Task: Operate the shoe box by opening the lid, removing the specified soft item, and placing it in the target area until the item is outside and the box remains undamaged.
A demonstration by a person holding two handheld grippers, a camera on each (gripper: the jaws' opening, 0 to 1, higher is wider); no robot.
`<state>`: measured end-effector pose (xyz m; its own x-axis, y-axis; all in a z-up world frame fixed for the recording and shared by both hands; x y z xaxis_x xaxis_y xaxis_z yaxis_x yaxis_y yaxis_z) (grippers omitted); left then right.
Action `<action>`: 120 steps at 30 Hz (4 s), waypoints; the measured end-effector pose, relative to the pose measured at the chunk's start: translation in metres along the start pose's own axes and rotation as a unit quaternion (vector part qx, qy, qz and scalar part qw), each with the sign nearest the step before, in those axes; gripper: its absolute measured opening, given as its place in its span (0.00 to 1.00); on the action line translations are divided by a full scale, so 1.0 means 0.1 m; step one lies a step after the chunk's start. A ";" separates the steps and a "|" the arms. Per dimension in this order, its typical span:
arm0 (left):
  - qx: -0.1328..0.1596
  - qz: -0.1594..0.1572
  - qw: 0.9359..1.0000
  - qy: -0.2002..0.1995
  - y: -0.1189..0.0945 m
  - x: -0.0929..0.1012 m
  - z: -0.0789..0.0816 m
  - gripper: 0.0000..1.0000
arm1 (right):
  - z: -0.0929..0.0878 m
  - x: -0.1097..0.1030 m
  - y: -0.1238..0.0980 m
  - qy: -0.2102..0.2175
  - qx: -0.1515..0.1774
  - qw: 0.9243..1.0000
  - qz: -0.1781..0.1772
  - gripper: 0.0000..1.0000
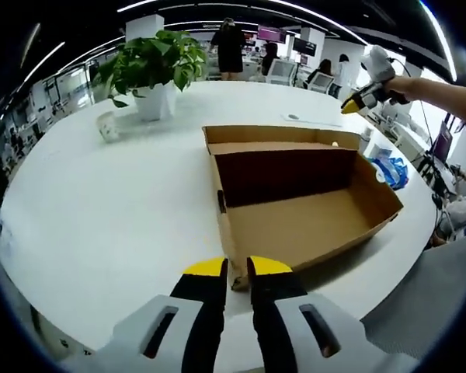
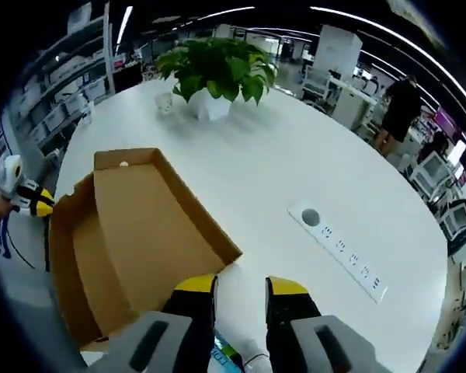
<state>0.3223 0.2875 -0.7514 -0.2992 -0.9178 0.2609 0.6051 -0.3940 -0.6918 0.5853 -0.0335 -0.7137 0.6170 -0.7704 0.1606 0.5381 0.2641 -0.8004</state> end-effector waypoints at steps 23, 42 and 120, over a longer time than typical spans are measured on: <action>0.009 0.016 0.997 -0.077 0.07 -0.07 -0.03 0.03 | -0.21 -0.23 0.50 0.118 -0.043 0.992 -0.004 0.13; 0.001 0.018 0.998 -0.061 0.07 -0.06 -0.03 0.02 | -0.26 -0.29 0.73 0.199 -0.103 0.975 -0.006 0.02; 0.001 0.007 0.998 -0.058 0.02 0.05 -0.06 0.01 | 0.18 -0.25 -0.37 0.207 0.045 0.977 -0.025 0.00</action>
<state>0.3172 0.2823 -0.7559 -0.2044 -0.9223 0.3279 0.6106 -0.3820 -0.6938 0.5599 -0.0136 -0.6780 0.3136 -0.9474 -0.0645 0.6220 0.2563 -0.7399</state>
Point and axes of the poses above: the point that each gripper's makers call its tool centre point, and the gripper's own axes: y roughly forward along the fingers, x roughly to its right, z roughly out of its top, the point moved 2 cm from there along -y, roughly backward along the fingers, and after that the axes turned 12 degrees about -z, right-handed, at the moved point
